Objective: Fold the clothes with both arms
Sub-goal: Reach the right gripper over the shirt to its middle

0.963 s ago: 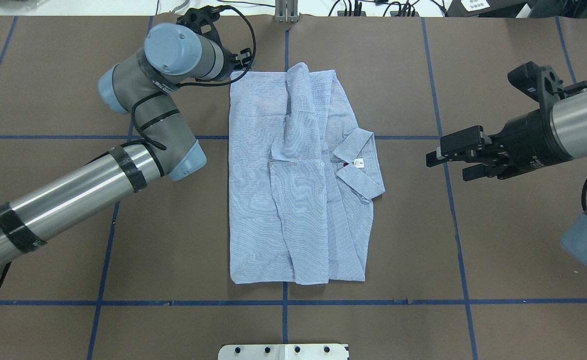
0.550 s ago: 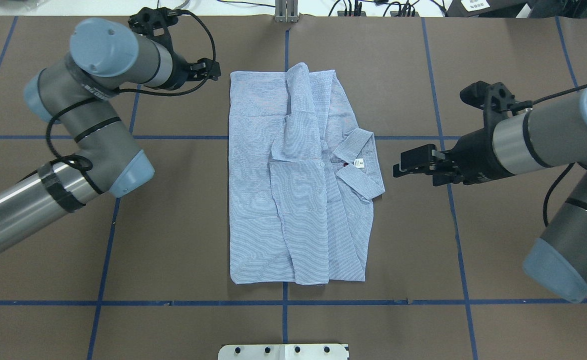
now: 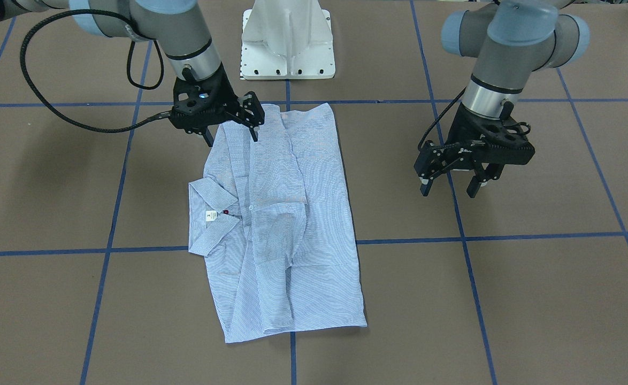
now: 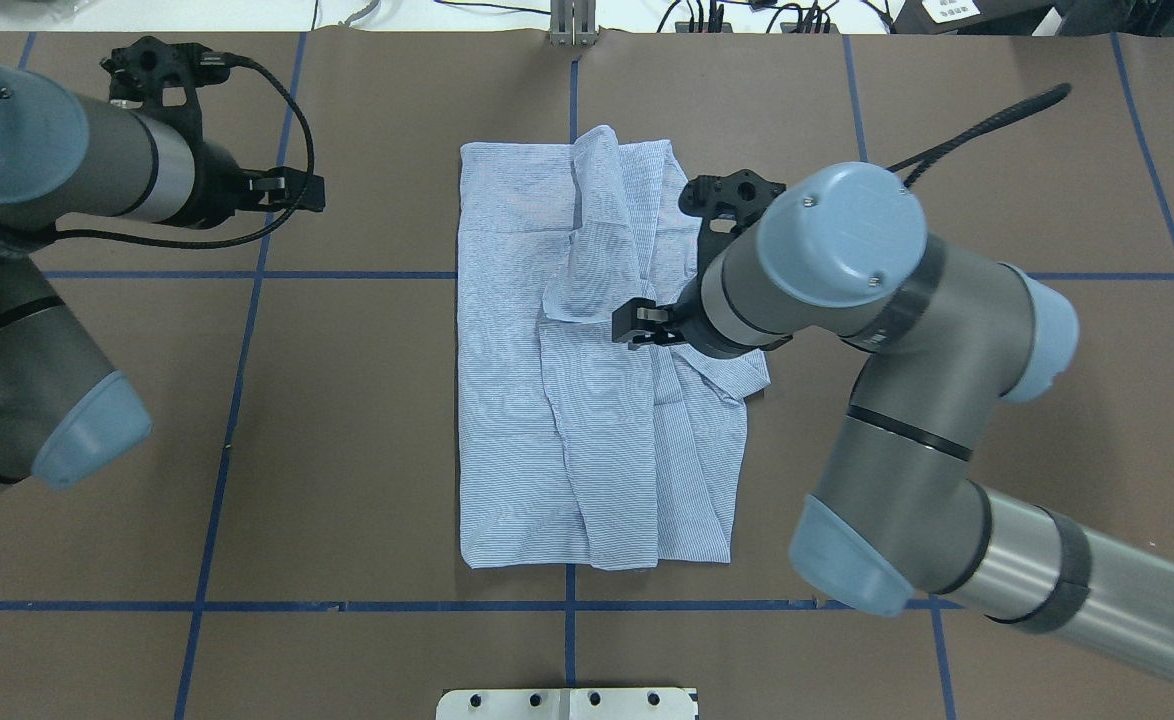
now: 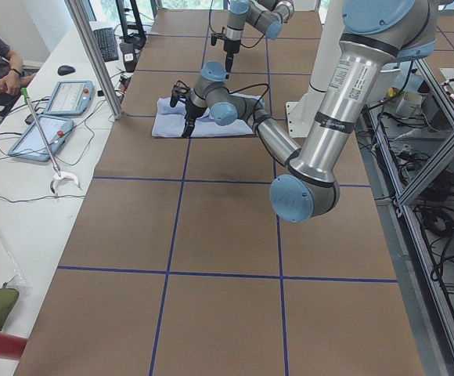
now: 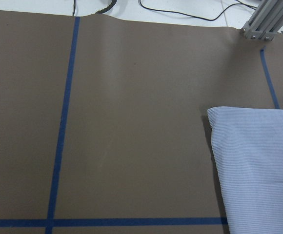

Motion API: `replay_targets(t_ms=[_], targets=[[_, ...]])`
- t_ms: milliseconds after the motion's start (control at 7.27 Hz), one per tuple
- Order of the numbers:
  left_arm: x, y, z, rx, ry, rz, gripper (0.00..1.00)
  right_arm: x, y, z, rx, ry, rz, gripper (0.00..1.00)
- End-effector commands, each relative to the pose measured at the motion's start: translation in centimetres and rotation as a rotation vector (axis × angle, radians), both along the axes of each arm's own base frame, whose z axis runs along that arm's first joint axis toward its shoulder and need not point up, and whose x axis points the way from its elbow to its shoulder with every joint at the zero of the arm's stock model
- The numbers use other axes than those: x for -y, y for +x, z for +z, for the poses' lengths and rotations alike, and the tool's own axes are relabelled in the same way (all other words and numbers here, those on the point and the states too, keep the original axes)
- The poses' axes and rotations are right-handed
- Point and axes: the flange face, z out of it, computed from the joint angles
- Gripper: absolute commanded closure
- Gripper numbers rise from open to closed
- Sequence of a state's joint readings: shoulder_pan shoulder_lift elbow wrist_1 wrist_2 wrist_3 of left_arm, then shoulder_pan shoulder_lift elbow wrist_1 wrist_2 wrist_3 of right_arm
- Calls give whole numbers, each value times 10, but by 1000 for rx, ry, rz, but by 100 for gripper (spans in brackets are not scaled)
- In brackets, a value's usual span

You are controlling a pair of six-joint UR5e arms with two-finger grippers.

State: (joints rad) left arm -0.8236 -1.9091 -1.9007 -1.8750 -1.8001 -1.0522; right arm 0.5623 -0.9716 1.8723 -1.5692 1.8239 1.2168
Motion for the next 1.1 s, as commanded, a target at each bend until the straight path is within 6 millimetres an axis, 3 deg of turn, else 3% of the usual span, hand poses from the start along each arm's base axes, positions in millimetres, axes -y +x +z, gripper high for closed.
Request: replay_targets(t_ms=[0,275,413,963], targets=[[-42,-34,20,20,30,75,0,46,-72,-16,-113,22,-18,0],[-53,-41,22,12,25,90,0,89,-132,-38,-219,53,-21,0],[-53,-41,19,8,29,91,0,93,-157,-45,-254,47,-35,0],[-55,-41,14,-9,28,102,0,87,-187,-9,-366,76,-67,0]])
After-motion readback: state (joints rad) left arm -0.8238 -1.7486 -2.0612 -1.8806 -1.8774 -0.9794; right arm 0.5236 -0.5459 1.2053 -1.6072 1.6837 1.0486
